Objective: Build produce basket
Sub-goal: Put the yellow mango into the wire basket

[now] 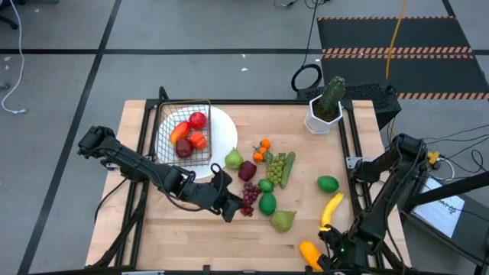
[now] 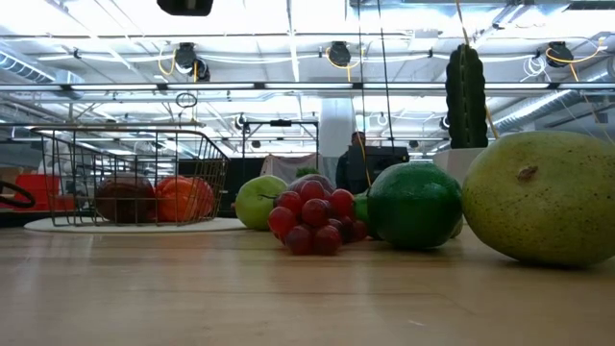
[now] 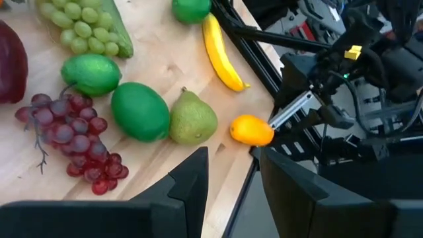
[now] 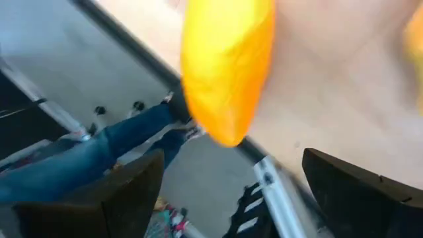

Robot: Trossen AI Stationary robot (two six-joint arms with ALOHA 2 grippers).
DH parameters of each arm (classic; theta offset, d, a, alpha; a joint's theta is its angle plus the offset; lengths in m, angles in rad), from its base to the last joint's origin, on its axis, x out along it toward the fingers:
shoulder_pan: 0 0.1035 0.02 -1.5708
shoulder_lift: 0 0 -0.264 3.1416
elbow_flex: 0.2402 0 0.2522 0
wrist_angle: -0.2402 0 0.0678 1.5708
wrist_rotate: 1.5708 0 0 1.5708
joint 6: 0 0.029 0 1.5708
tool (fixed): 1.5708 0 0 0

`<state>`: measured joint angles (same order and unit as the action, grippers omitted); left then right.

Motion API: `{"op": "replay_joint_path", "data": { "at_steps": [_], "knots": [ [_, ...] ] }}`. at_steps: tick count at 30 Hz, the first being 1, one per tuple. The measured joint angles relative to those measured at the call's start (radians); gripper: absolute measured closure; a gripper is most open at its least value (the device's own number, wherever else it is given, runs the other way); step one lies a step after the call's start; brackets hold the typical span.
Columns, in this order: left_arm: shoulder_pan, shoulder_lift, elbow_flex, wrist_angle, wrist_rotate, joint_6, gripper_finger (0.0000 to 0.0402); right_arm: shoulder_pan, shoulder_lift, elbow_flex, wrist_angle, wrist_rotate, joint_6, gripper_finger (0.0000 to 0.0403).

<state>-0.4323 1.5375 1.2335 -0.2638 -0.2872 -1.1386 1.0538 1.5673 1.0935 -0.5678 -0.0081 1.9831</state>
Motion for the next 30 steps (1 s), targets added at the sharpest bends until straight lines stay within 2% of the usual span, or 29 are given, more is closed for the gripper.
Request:
{"op": "replay_joint_path", "data": {
  "at_steps": [4,12,21,25,30],
  "knots": [
    [0.005,0.000,0.000,0.003,-0.003,-0.010,0.0266,0.000,0.003,-0.008,-0.002,0.141,-0.060,0.0051],
    [0.006,0.000,0.000,0.038,-0.011,-0.025,0.0266,-0.013,0.003,-0.057,-0.001,0.138,-0.130,0.0051],
    [0.006,0.000,0.000,0.033,-0.012,-0.019,0.0266,-0.014,0.003,-0.117,0.184,0.142,-0.148,0.0051],
    [0.006,0.000,0.000,0.030,-0.012,-0.003,0.0266,-0.014,0.003,-0.118,0.161,0.146,-0.160,0.0051],
    [0.006,0.000,0.000,0.029,-0.012,0.018,0.0266,-0.014,0.023,-0.119,0.126,0.221,-0.216,0.0051]
  ]
}}
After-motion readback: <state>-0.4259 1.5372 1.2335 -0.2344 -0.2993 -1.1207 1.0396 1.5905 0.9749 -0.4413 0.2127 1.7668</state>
